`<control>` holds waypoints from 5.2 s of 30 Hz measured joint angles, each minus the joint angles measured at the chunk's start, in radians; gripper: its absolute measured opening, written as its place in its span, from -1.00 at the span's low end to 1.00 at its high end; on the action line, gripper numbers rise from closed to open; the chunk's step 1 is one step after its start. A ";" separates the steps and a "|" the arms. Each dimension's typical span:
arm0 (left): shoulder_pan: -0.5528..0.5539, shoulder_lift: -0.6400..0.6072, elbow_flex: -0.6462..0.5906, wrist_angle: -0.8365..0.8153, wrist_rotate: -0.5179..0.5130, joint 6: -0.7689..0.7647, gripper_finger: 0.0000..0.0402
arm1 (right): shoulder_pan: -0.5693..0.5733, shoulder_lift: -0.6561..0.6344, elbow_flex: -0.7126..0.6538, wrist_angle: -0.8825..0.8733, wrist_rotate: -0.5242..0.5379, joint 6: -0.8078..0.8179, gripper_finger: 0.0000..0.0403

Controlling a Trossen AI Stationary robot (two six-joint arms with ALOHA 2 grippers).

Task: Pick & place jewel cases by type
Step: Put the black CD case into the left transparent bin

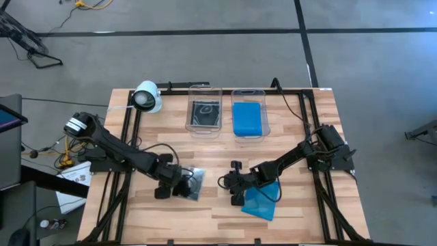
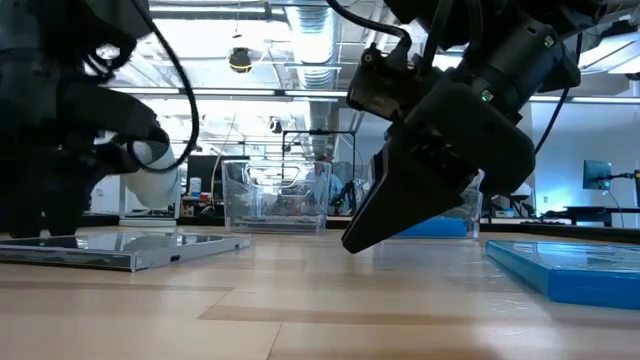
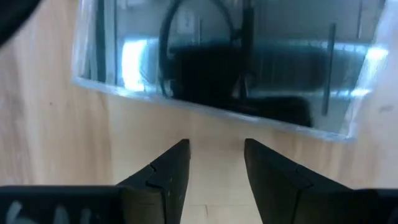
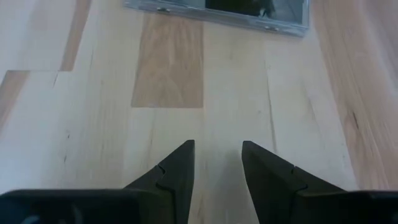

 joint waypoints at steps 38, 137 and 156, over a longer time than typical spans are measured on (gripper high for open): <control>0.196 0.106 0.072 0.296 -0.051 0.242 -0.26 | 0.034 -0.017 0.047 -0.095 0.023 -0.053 -0.37; -0.076 0.238 0.180 0.095 -0.196 -0.543 0.29 | 0.077 -0.069 0.085 -0.463 -0.020 0.116 -0.65; 0.111 0.158 0.064 0.505 -0.079 -0.710 0.50 | 0.076 -0.070 0.082 -0.485 0.068 0.117 -0.65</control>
